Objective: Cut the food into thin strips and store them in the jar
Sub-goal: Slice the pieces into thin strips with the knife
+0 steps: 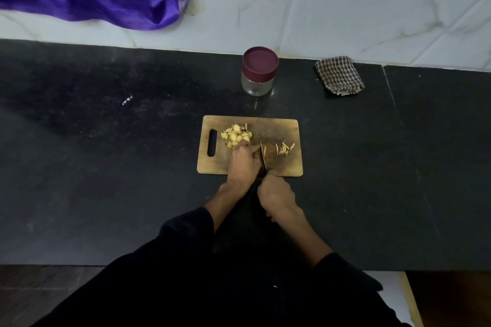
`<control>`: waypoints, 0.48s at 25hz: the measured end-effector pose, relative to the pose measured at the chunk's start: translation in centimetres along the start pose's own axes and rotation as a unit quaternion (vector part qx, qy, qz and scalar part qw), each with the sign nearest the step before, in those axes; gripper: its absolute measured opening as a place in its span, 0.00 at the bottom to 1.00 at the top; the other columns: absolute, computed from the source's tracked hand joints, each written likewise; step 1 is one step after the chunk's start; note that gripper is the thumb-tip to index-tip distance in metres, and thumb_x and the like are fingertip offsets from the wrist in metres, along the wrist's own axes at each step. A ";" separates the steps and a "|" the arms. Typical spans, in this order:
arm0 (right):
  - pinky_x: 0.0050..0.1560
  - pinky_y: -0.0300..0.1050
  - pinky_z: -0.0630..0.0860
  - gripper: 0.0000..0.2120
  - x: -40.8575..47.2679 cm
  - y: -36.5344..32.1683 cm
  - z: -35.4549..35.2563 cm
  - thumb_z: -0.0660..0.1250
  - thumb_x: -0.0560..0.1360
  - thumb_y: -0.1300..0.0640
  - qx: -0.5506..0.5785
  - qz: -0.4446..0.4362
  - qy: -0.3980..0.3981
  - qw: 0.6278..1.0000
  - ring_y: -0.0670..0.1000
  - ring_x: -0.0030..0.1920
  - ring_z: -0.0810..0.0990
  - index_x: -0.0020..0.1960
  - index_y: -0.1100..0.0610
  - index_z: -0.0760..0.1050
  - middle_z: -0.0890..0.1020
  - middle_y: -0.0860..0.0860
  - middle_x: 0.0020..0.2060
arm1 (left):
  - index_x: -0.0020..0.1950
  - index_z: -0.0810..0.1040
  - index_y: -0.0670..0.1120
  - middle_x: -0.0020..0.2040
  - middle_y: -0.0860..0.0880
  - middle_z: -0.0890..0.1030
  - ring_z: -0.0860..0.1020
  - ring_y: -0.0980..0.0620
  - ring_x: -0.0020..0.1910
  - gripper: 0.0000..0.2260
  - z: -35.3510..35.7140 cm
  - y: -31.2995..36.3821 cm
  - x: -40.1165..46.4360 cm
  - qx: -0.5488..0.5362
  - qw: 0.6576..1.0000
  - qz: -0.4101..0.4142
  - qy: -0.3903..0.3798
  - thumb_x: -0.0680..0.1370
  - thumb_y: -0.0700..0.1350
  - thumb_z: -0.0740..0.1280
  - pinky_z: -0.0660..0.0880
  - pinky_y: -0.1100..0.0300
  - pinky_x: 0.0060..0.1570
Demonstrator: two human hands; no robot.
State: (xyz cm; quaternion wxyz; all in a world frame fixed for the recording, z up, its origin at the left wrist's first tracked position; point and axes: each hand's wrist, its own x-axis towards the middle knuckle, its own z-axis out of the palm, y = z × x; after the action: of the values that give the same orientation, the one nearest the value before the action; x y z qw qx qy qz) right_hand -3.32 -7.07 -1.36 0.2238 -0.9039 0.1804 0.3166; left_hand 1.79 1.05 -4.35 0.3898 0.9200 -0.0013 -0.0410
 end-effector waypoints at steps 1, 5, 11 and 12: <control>0.54 0.59 0.79 0.14 0.1 0.0 0.1 0.57 0.82 0.56 0.005 -0.003 0.003 1.000 0.62 0.55 0.81 0.64 0.62 0.66 0.77 0.61 0.59 | 0.60 0.79 0.40 0.55 0.41 0.76 0.77 0.47 0.51 0.13 0.1 0.0 0.0 0.002 1.000 -0.003 0.000 0.78 0.33 0.61 0.72 0.65 0.49; 0.48 0.60 0.82 0.12 0.3 0.7 -0.1 0.54 0.82 0.54 0.071 0.021 0.028 0.997 0.61 0.48 0.83 0.61 0.60 0.68 0.79 0.59 0.52 | 0.61 0.78 0.40 0.58 0.42 0.75 0.77 0.48 0.52 0.14 0.2 0.2 -0.2 0.010 1.000 -0.012 0.003 0.77 0.33 0.61 0.71 0.65 0.50; 0.30 0.56 0.82 0.12 -0.8 1.7 -1.4 0.52 0.84 0.50 0.105 -0.018 0.035 0.994 0.56 0.32 0.83 0.57 0.58 0.67 0.79 0.57 0.42 | 0.63 0.77 0.41 0.57 0.44 0.76 0.76 0.52 0.52 0.15 0.1 -0.7 -0.9 -0.031 0.999 -0.011 0.015 0.78 0.34 0.62 0.66 0.72 0.50; 0.30 0.54 0.83 0.12 -0.8 1.5 -1.3 0.53 0.84 0.50 0.101 -0.028 0.028 0.994 0.56 0.31 0.83 0.58 0.58 0.67 0.79 0.57 0.43 | 0.63 0.77 0.42 0.57 0.45 0.77 0.76 0.52 0.52 0.15 0.0 -0.9 -1.0 -0.043 0.999 -0.013 0.018 0.78 0.34 0.62 0.67 0.72 0.50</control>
State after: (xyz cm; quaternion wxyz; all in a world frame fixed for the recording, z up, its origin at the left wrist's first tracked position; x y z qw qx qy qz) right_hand -3.98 -8.80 -0.39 0.3173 -0.8900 0.1921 0.2650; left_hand 0.75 1.73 -4.92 0.4283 0.9029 0.0194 -0.0292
